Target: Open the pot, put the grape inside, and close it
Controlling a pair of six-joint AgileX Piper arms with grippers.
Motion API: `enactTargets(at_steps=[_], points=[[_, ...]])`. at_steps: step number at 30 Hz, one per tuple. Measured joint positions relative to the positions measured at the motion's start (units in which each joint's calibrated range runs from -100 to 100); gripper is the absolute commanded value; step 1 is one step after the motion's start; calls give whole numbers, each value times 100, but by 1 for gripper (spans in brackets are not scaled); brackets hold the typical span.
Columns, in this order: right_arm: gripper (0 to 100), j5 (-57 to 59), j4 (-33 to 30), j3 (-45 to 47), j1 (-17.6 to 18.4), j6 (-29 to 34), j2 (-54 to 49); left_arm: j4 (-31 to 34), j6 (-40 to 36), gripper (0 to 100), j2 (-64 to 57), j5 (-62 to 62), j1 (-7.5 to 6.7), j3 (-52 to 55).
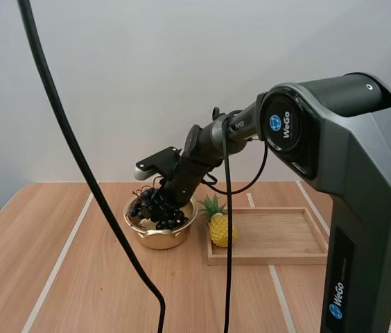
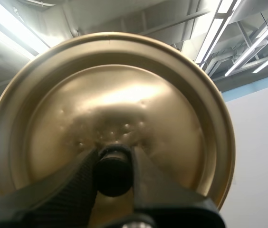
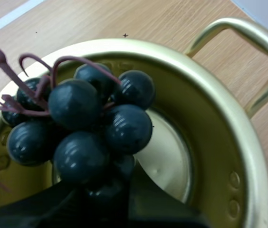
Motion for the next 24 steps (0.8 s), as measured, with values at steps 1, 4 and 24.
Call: enactTargets(at_steps=[1, 4, 24], points=[[0, 0, 0, 0, 0, 0, 12, 0, 0, 0, 0, 0, 0, 0], [0, 16, 0, -4, 0, 0, 66, 0, 0, 0, 0, 0, 0, 0], [54, 268, -251, -59, 0, 202, 145, 18, 0, 0, 0, 17, 0, 0]])
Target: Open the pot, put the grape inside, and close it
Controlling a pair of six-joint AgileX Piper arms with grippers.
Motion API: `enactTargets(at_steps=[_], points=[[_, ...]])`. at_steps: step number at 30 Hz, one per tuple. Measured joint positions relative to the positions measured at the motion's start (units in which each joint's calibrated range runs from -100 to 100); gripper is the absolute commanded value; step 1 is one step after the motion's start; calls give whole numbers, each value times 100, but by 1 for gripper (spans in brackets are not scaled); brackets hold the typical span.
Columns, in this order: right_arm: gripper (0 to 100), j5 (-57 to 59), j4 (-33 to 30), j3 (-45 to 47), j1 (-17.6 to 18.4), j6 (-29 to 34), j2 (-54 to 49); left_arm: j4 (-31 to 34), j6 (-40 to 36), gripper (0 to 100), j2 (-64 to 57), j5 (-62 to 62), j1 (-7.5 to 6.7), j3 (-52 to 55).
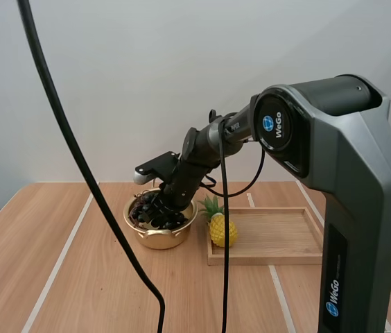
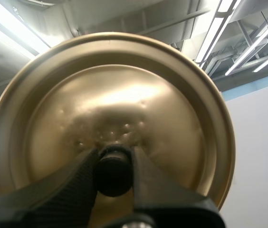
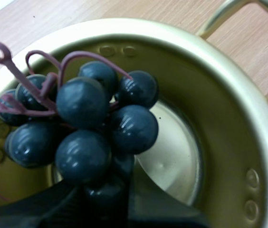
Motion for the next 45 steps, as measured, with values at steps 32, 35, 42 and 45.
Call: enactTargets(at_steps=[32, 35, 42, 45], points=[[100, 661, -169, 13, 0, 51, -1840, 0, 11, 0, 0, 0, 0, 0], [100, 977, -329, 13, 0, 170, -2183, 0, 11, 0, 0, 0, 0, 0], [100, 2062, -456, 13, -247, 306, -3217, 0, 11, 0, 0, 0, 0, 0], [100, 2576, -478, 13, -448, 319, -3756, 0, 11, 0, 0, 0, 0, 0]])
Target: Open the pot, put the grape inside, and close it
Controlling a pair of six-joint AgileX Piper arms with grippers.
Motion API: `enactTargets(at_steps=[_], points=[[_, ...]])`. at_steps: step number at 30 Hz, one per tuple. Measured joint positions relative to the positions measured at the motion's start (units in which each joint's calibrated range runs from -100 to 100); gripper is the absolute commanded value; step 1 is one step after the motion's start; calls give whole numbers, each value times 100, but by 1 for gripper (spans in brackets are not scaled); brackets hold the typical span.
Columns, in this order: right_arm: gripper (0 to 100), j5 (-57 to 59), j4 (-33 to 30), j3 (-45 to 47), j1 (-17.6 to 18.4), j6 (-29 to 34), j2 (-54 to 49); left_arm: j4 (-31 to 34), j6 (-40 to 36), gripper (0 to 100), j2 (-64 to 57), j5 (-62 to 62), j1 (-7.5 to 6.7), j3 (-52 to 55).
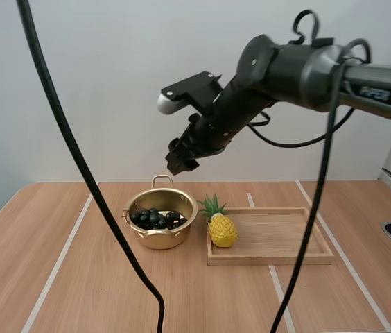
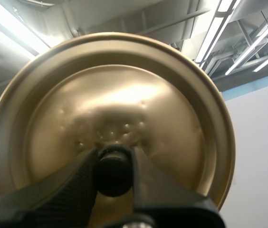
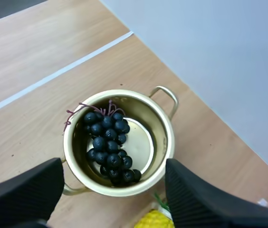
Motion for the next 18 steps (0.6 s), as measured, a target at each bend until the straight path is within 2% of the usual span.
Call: enactTargets(at_steps=[5, 10, 18], points=[[100, 900, -45, 14, -256, 7, -1082, 0, 0, 0, 0, 0, 0, 0], [100, 1666, -76, 14, -306, 32, -2122, 0, 0, 0, 0, 0, 0, 0], [100, 1889, -160, 14, -306, 213, -3470, 0, 0, 0, 0, 0, 0, 0]])
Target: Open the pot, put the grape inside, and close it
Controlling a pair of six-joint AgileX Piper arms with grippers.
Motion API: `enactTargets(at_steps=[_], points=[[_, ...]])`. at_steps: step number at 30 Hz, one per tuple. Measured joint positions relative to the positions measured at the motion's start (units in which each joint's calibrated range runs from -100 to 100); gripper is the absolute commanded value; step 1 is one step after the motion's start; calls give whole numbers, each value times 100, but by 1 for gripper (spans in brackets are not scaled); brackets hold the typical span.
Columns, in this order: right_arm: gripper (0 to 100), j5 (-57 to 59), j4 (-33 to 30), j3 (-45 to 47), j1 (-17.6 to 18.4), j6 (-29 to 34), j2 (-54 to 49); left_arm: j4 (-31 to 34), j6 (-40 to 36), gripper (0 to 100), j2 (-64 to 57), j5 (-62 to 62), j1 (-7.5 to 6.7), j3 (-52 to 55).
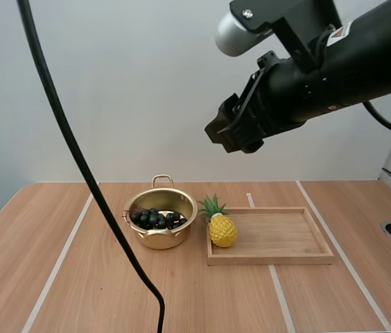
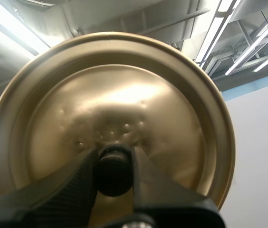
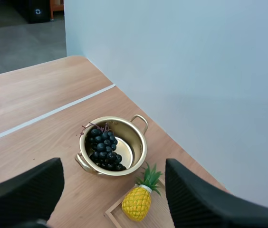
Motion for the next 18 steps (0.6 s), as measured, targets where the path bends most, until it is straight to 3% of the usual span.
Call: enactTargets(at_steps=[7, 13, 14, 15, 17, 18], points=[[100, 18, -700, 570, 0, 141, -998, 0, 0, 0, 0, 0, 0, 0], [100, 64, -873, 1409, 0, 244, -1951, 0, 0, 0, 0, 0, 0, 0], [95, 64, -873, 1534, 0, 277, -2085, 0, 0, 0, 0, 0, 0, 0], [83, 64, -890, 1646, 19, 330, -2251, 0, 0, 0, 0, 0, 0, 0], [50, 64, -943, 1827, 61, 436, -2575, 0, 0, 0, 0, 0, 0, 0], [24, 64, -979, 1912, 92, 499, -2727, 0, 0, 0, 0, 0, 0, 0]])
